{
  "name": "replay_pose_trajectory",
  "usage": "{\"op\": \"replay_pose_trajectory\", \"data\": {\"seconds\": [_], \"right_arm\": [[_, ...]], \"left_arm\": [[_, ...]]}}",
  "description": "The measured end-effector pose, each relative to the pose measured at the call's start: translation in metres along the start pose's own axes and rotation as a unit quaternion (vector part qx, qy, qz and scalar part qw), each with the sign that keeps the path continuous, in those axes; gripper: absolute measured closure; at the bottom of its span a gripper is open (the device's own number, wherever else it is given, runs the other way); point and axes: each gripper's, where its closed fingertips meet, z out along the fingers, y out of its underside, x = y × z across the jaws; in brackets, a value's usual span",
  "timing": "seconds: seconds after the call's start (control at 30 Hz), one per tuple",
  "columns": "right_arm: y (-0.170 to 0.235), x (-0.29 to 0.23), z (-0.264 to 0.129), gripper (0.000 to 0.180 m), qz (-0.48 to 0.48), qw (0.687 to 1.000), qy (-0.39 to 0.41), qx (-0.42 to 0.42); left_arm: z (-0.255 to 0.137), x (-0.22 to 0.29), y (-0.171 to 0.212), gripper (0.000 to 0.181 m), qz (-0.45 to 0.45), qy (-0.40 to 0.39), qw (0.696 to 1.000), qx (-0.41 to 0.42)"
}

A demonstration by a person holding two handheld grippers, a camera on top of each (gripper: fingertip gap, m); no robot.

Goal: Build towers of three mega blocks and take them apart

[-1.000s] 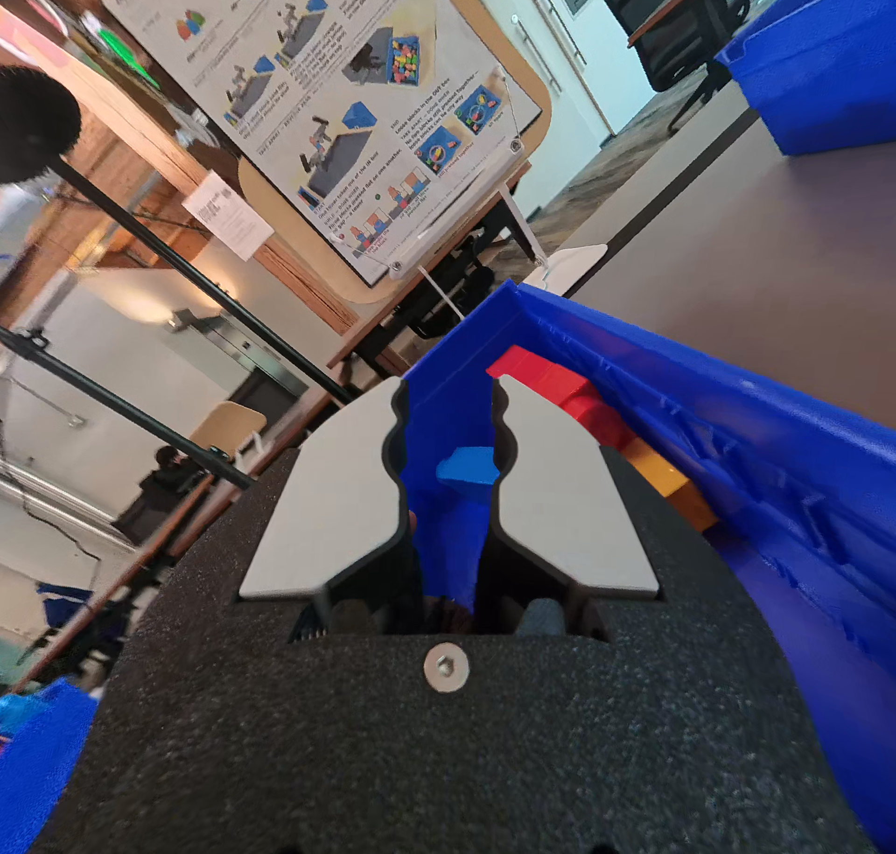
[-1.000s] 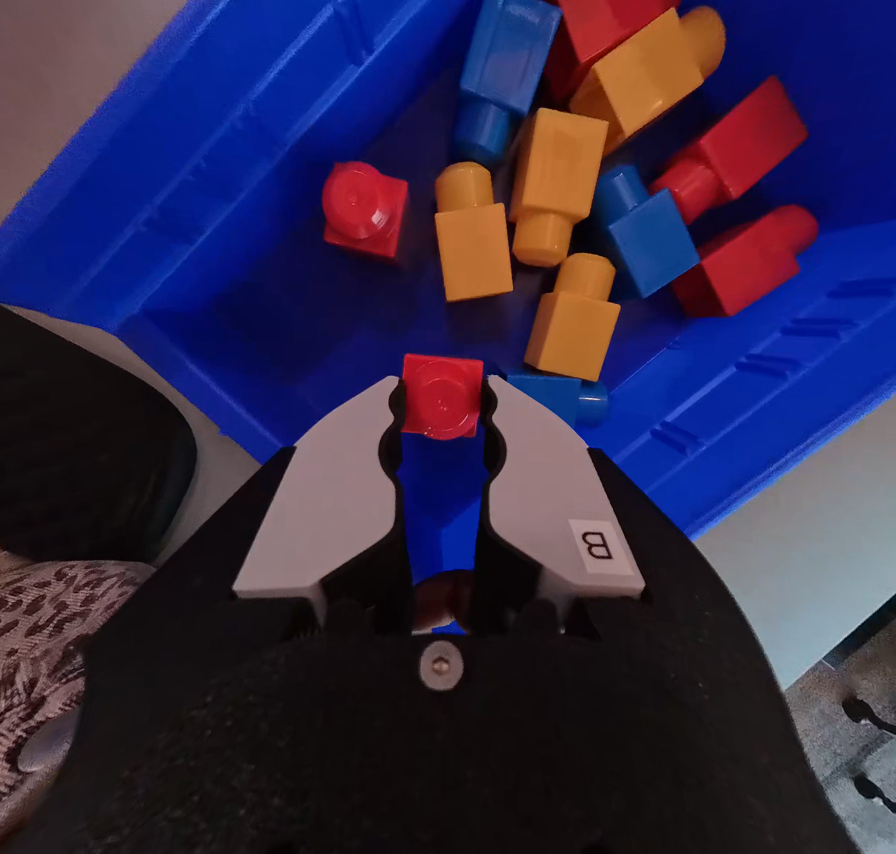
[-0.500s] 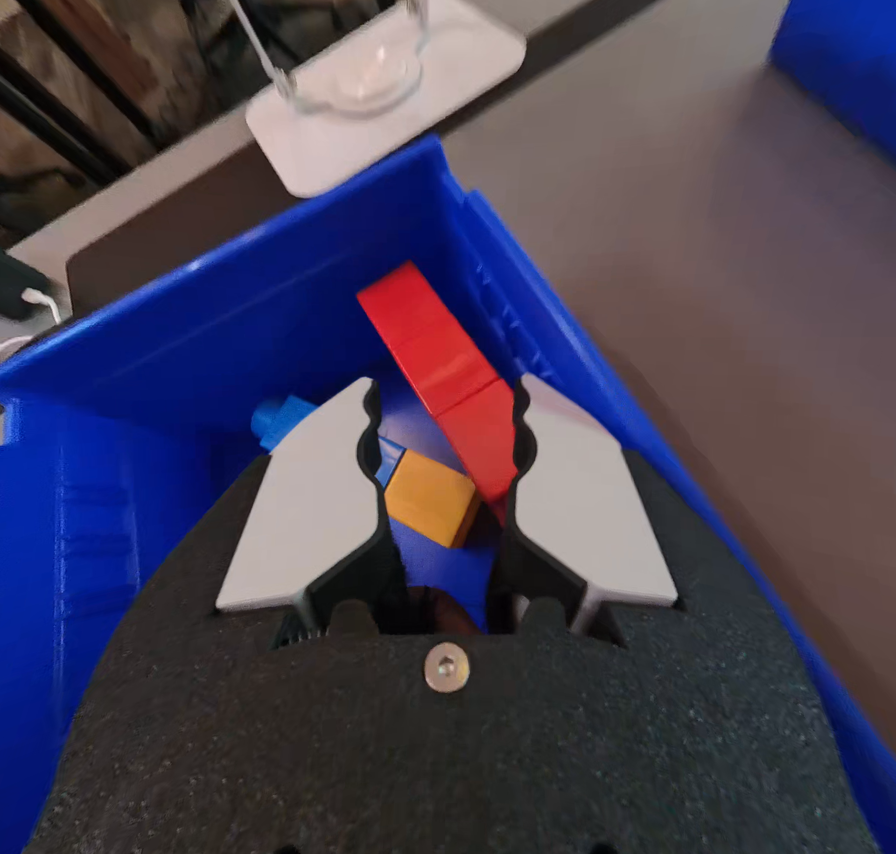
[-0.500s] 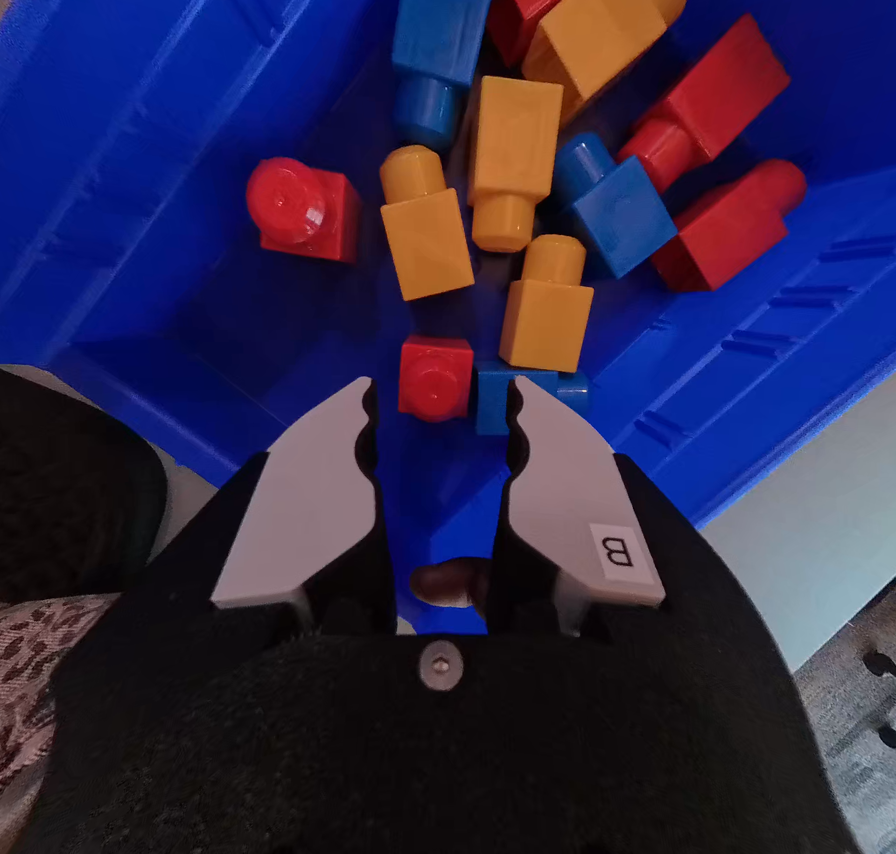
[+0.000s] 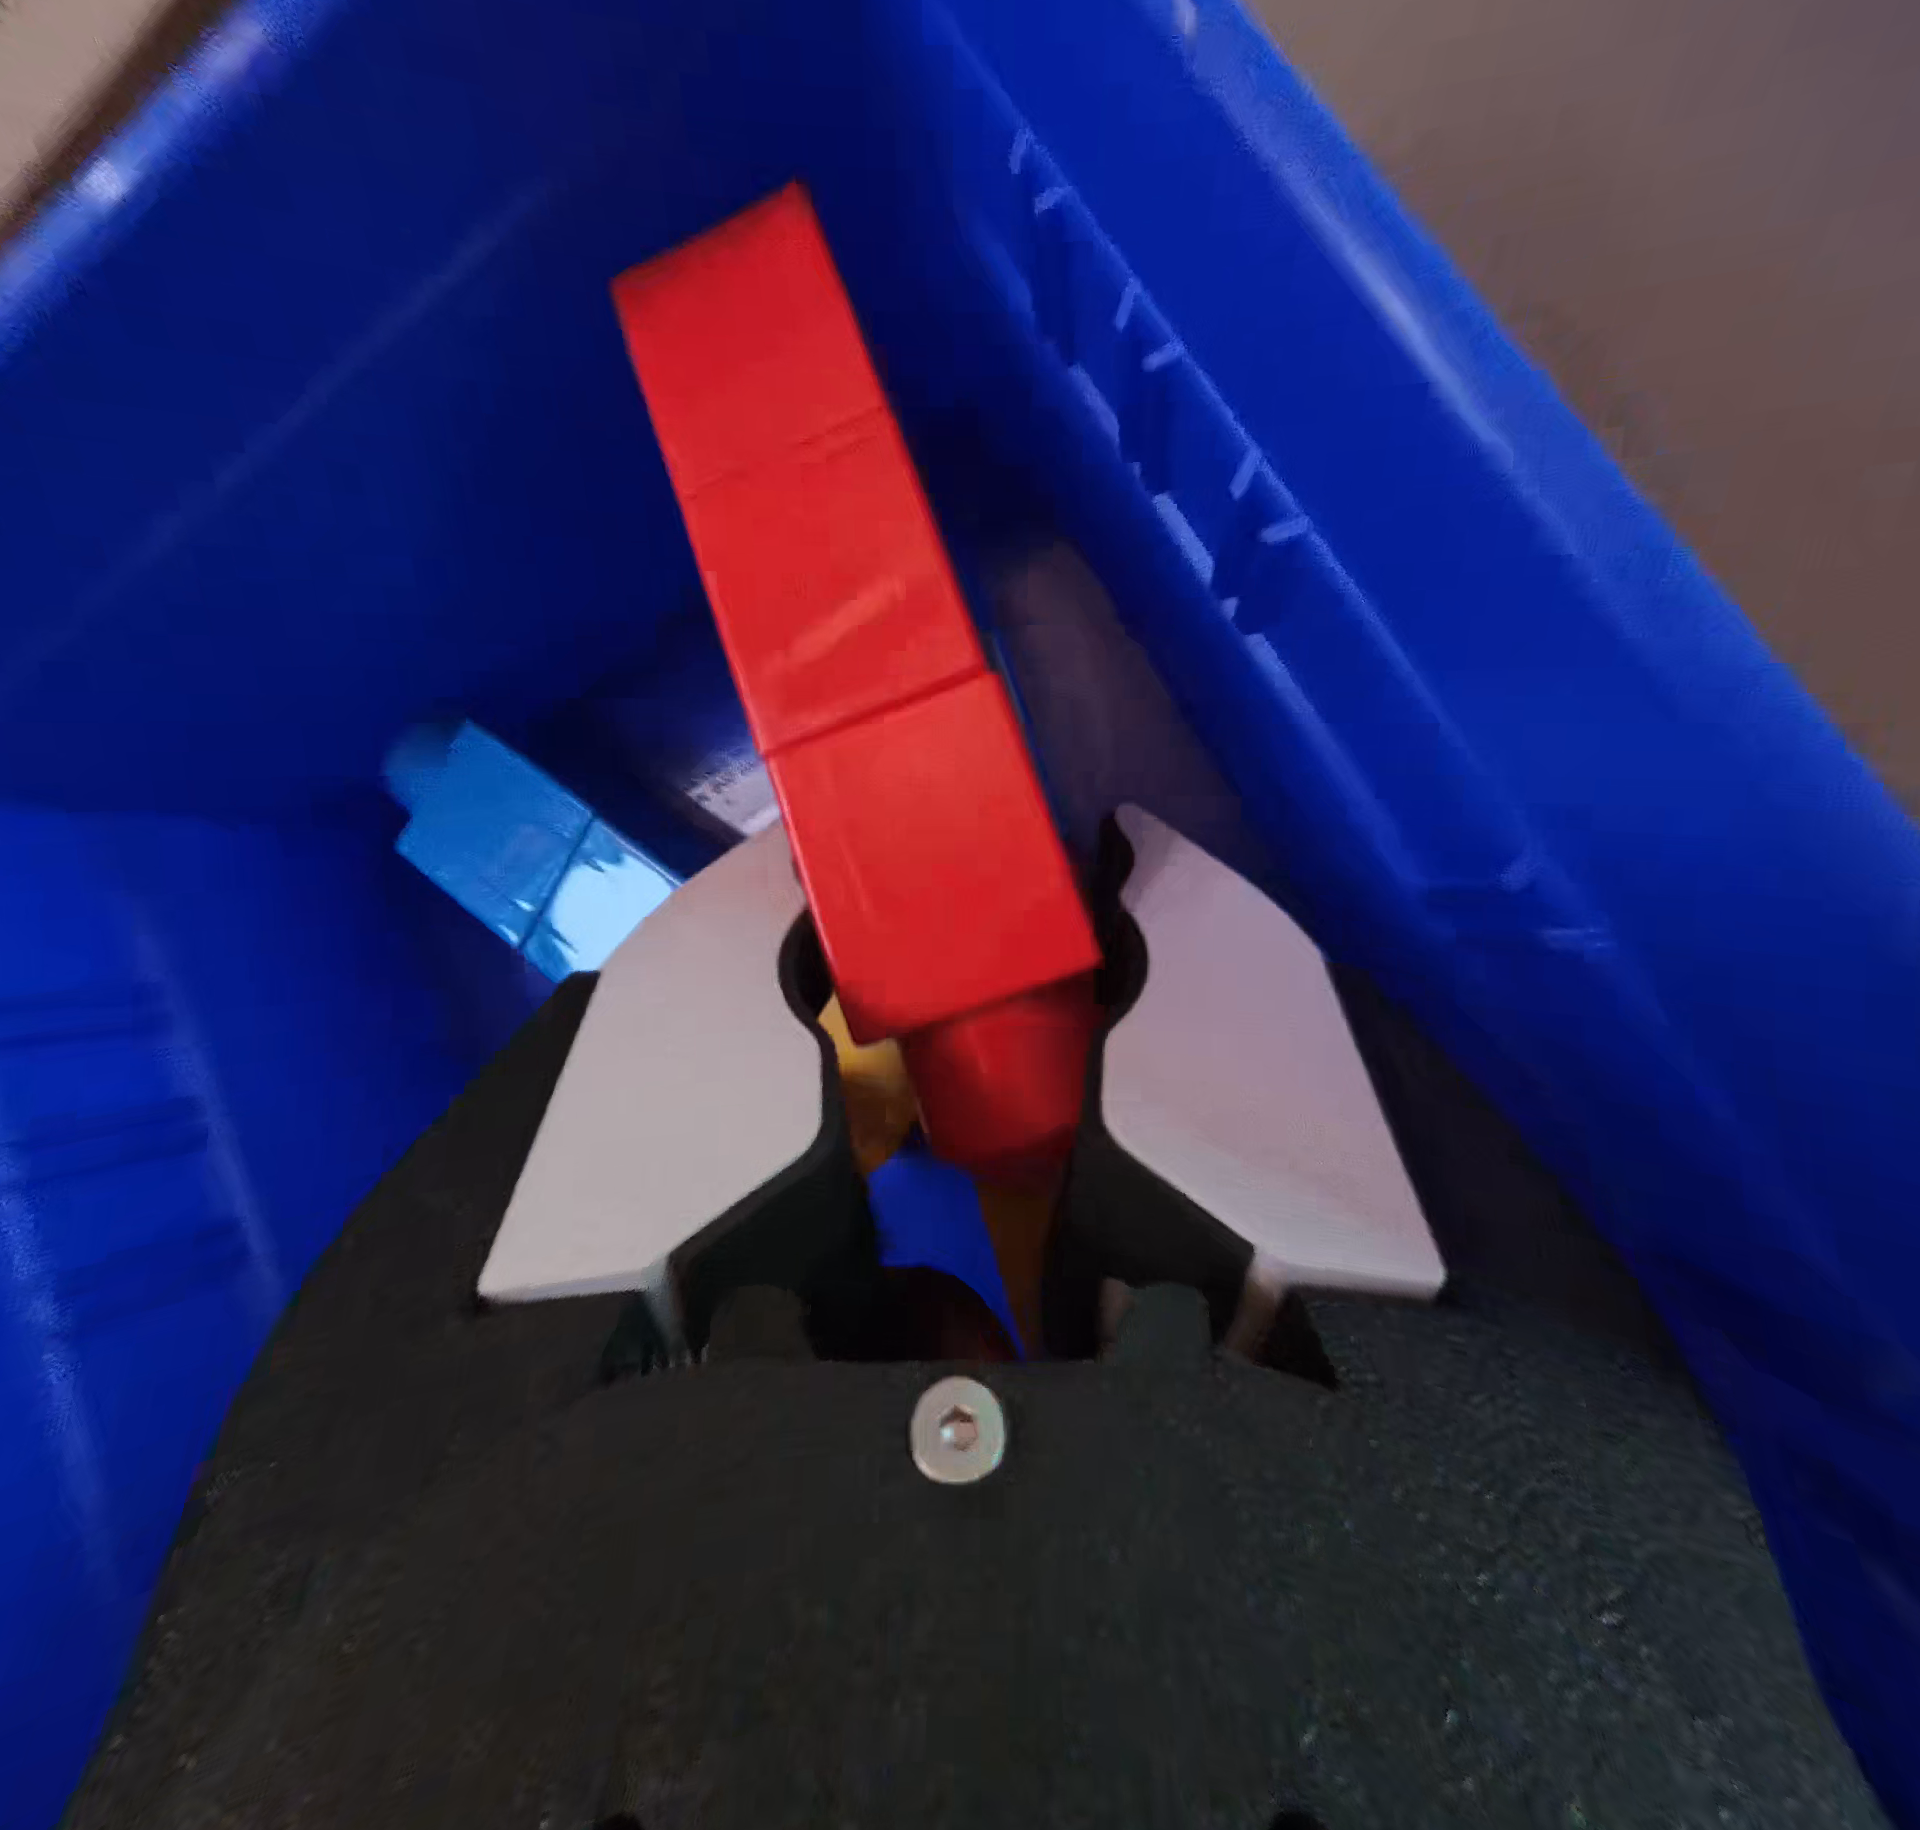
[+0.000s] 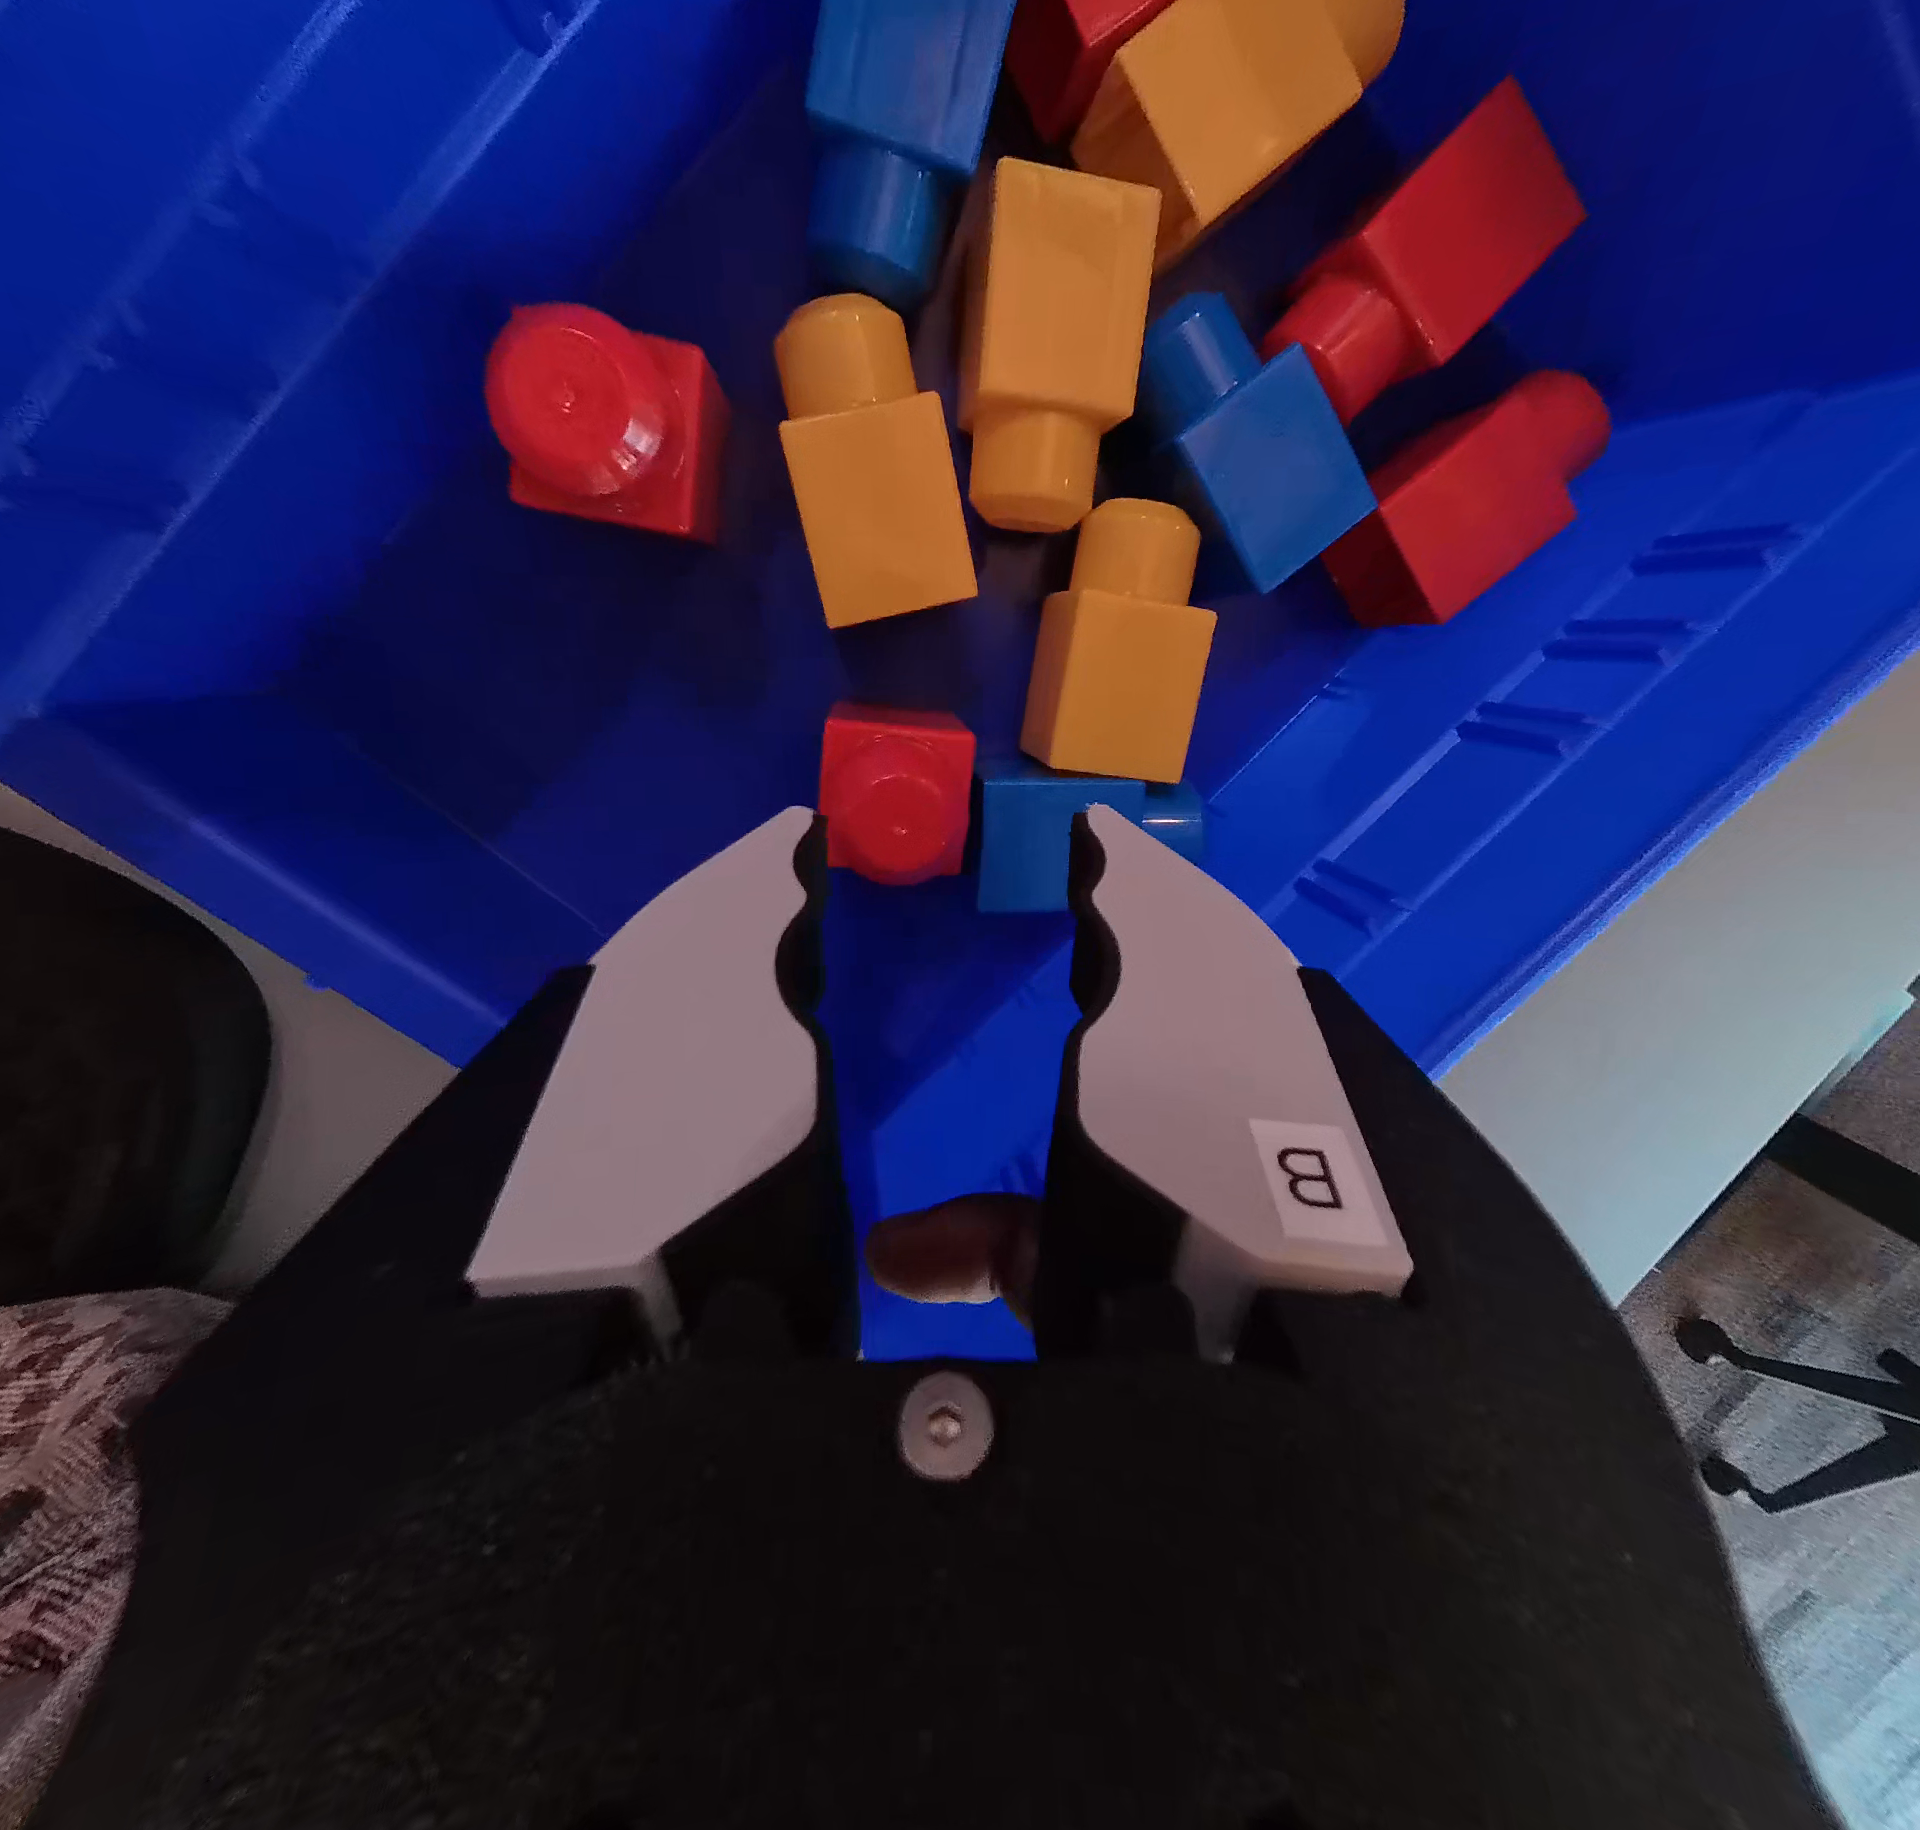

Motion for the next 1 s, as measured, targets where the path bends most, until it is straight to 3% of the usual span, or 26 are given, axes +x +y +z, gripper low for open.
{"op": "replay_pose_trajectory", "data": {"seconds": [0.07,0.27,0.4,0.5,0.57,0.67,0.73,0.9,1.0], "right_arm": [[0.0,0.0,-0.001,0.136,-0.001,1.0,0.001,0.001],[-0.012,-0.002,-0.006,0.138,-0.02,0.999,0.007,0.029],[-0.055,-0.017,-0.032,0.141,-0.079,0.985,0.009,0.15],[-0.1,-0.051,-0.075,0.137,-0.146,0.942,-0.022,0.302],[-0.127,-0.086,-0.11,0.132,-0.195,0.889,-0.064,0.409],[-0.145,-0.15,-0.157,0.121,-0.269,0.797,-0.167,0.515],[-0.149,-0.186,-0.17,0.116,-0.312,0.756,-0.215,0.534],[-0.168,-0.233,-0.143,0.115,-0.381,0.751,-0.203,0.499],[-0.17,-0.25,-0.131,0.138,-0.41,0.74,-0.208,0.49]], "left_arm": [[-0.009,-0.005,-0.011,0.139,0.004,-0.021,0.999,0.043],[-0.035,-0.01,-0.027,0.139,-0.044,0.027,0.986,0.161],[-0.071,-0.019,-0.054,0.139,-0.022,0.033,0.947,0.318],[-0.115,-0.002,-0.073,0.139,0.035,0.079,0.889,0.45],[-0.14,0.024,-0.078,0.139,0.08,0.142,0.844,0.511],[-0.156,0.056,-0.076,0.139,0.123,0.218,0.808,0.534],[-0.157,0.071,-0.071,0.139,0.149,0.253,0.798,0.526],[-0.162,0.093,-0.063,0.139,0.183,0.31,0.778,0.516],[-0.162,0.096,-0.06,0.139,0.181,0.324,0.776,0.51]]}}
